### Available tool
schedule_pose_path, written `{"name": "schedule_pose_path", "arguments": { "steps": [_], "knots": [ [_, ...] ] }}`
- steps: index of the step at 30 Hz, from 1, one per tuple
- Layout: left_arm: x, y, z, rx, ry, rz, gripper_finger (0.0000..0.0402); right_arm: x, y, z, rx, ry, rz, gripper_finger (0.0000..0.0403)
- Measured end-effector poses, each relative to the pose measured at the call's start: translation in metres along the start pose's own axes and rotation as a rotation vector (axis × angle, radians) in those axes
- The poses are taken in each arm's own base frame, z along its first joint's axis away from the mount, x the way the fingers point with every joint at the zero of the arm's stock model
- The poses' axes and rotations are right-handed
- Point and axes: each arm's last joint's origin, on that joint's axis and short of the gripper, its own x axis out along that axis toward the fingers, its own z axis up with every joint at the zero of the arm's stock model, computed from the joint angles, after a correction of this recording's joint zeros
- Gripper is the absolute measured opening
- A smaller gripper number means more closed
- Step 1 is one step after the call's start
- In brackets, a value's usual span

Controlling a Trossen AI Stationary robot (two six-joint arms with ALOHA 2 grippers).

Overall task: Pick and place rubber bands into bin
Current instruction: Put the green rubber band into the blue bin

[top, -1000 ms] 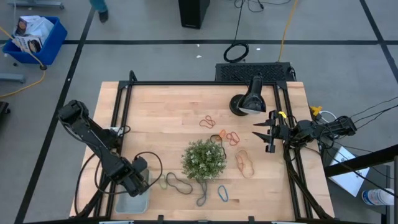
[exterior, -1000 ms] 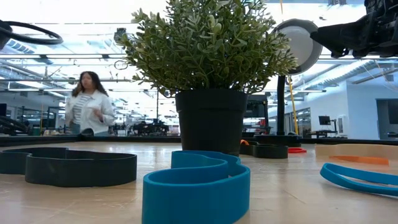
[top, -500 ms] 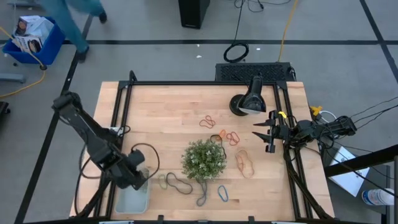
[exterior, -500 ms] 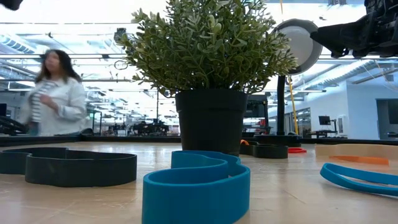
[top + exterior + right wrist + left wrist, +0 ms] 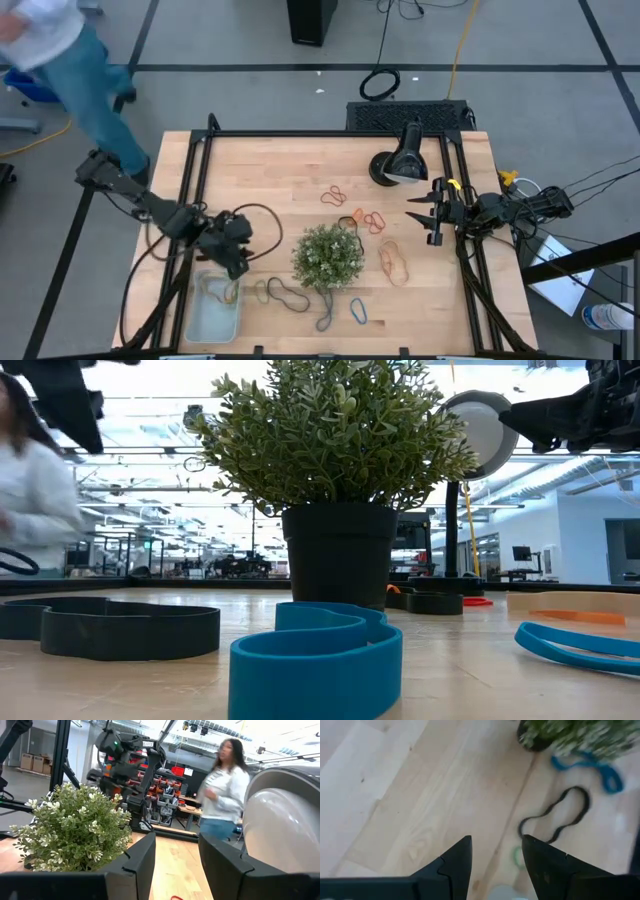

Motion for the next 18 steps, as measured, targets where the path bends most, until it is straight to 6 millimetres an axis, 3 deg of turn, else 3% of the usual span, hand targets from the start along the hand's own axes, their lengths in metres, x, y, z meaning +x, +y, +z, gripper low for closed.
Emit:
{"name": "schedule_pose_path", "arguments": {
  "steps": [4,8,18],
  "knots": [
    [0.018,-0.002,0.003,0.188,0.138,-0.03,0.018,0.0,0.0,0.0,0.011,0.0,0.0,0.0146],
    [0.038,-0.012,0.005,0.317,0.162,-0.043,0.0179,0.0,0.0,0.0,0.011,0.0,0.0,0.0146],
    [0.078,-0.025,-0.003,0.196,0.345,-0.042,0.0179,0.0,0.0,0.0,0.009,0.001,-0.002,0.0146]
  ]
}}
